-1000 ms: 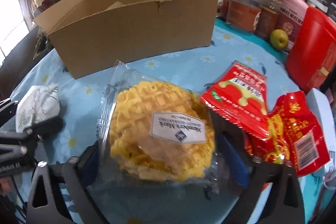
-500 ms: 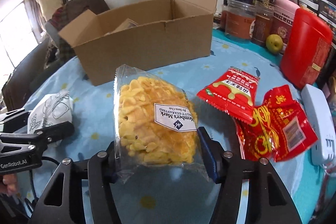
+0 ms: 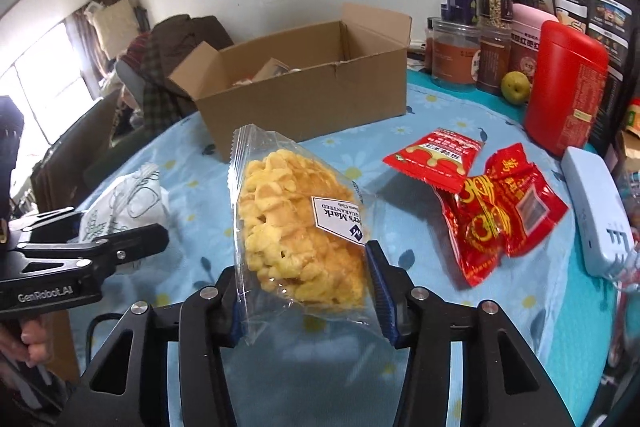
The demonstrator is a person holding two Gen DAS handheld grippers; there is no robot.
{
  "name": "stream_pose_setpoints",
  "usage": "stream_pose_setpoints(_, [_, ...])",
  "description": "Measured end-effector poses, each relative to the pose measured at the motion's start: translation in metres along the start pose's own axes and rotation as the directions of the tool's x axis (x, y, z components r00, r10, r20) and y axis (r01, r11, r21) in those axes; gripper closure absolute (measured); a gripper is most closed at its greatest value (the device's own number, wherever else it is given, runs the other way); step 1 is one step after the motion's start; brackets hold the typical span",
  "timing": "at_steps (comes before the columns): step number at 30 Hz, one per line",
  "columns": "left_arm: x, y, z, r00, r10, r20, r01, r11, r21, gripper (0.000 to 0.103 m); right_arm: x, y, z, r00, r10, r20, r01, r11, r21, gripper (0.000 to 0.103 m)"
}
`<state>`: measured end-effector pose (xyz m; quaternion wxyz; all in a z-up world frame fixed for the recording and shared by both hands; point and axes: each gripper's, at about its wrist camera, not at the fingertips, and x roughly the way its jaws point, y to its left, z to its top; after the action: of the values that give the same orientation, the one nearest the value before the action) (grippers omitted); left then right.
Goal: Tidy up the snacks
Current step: 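Lift the white packet and waffle bag and carry both over the cardboard box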
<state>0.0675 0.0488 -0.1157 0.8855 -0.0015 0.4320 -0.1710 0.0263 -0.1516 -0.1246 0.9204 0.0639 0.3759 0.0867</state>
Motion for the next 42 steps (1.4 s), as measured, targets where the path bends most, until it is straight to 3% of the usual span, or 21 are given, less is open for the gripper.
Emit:
stream_pose_setpoints(11, [-0.032, -0.013, 0.01, 0.997, 0.006, 0.071, -0.008, 0.999, 0.034, 0.043, -0.037, 0.006, 0.004, 0.996, 0.064, 0.055, -0.063, 0.998, -0.021, 0.055])
stream_pose_setpoints(19, [-0.058, -0.028, 0.021, 0.991, -0.037, 0.129, 0.03, 0.998, 0.053, 0.044, -0.063, 0.015, 0.014, 0.989, 0.109, 0.101, -0.104, 0.993, -0.055, 0.055])
stream_pose_setpoints(32, [-0.086, -0.05, 0.05, 0.972, -0.062, 0.229, 0.039, 0.994, 0.101, 0.045, -0.089, 0.02, 0.046, 0.974, 0.151, 0.167, -0.136, 0.986, -0.099, 0.055])
stream_pose_setpoints(42, [-0.089, -0.051, 0.093, 0.947, -0.091, 0.308, 0.055, 0.991, 0.124, 0.049, -0.087, 0.019, 0.087, 0.958, 0.184, 0.221, -0.162, 0.98, -0.116, 0.055])
